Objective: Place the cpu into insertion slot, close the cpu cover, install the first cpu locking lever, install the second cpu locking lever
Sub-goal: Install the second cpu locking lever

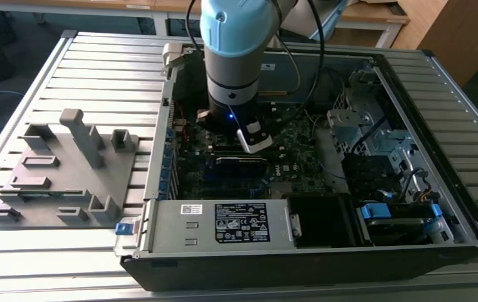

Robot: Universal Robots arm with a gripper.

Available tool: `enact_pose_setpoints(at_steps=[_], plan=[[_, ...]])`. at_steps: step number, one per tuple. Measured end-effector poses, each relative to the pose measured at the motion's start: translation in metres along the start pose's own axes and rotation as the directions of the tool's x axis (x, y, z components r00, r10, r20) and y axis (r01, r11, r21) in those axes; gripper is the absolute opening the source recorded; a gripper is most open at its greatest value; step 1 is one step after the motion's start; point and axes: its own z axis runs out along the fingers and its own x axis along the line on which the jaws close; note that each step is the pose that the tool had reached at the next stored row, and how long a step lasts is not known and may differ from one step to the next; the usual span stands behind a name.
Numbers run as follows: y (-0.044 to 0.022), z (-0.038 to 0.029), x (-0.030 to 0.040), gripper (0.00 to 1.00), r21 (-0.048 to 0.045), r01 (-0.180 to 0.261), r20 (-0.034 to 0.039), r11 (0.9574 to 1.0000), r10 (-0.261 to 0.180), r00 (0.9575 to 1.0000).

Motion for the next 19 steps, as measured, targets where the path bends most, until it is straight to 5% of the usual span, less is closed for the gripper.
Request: enact_pose_setpoints(at_steps=[8,19], plan=[[-0.0037,0.0017,0.0019,0.10,-0.0280,-0.001,-0.0020,0.9996,0.001,1.0000],[-0.0055,0.0046,0.0029,0.10,-0.0318,-0.001,-0.0022,0.9995,0.001,1.0000]])
